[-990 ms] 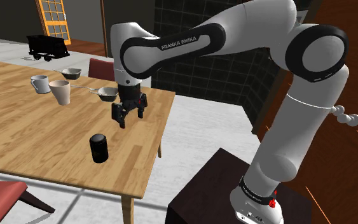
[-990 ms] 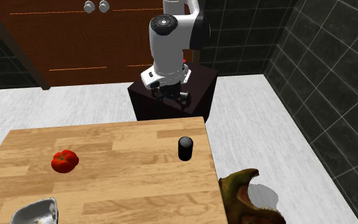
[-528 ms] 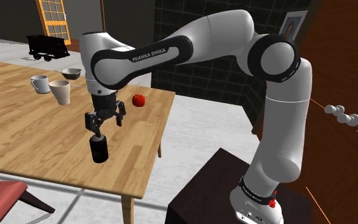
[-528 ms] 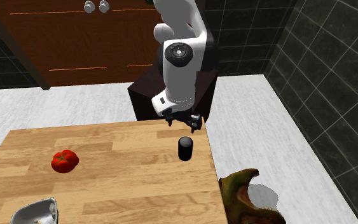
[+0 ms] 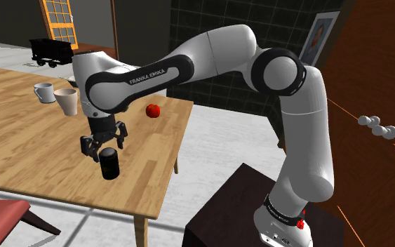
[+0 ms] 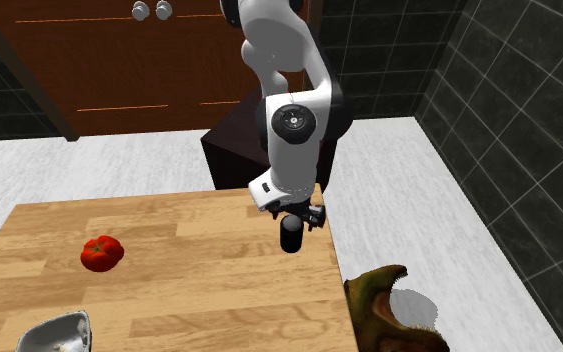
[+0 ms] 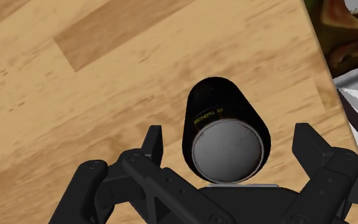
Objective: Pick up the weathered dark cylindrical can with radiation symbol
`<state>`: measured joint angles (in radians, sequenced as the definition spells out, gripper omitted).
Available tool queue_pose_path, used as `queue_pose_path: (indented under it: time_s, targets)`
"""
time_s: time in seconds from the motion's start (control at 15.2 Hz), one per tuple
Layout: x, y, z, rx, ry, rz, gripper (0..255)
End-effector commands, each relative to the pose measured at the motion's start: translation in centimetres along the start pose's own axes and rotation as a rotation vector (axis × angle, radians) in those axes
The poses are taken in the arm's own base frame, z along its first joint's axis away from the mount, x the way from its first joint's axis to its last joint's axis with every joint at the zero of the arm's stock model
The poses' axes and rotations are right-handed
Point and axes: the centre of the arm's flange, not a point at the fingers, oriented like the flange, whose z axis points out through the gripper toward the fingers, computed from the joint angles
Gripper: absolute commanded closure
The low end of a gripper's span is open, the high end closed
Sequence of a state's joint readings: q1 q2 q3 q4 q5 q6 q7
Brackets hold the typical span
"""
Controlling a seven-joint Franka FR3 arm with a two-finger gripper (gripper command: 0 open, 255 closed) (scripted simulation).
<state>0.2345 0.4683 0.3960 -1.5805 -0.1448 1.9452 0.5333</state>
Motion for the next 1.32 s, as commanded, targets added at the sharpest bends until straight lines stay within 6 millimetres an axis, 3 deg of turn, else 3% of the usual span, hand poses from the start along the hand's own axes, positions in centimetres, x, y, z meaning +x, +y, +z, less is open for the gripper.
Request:
queue_pose_path:
  time_s: [0.0, 0.2, 0.26, 0.86, 1.25]
  targets:
    - [0.2, 0.0, 1.0, 0.000, 0.001, 0.000, 0]
    - [0.3, 0.0, 1.8, 0.000, 0.001, 0.000, 0]
    - [0.3, 0.0, 1.8, 0.000, 0.001, 0.000, 255]
    - [0.3, 0.0, 1.8, 0.000, 0.001, 0.000, 255]
    - [0.0, 0.0, -1.3, 0.000, 0.001, 0.000, 255]
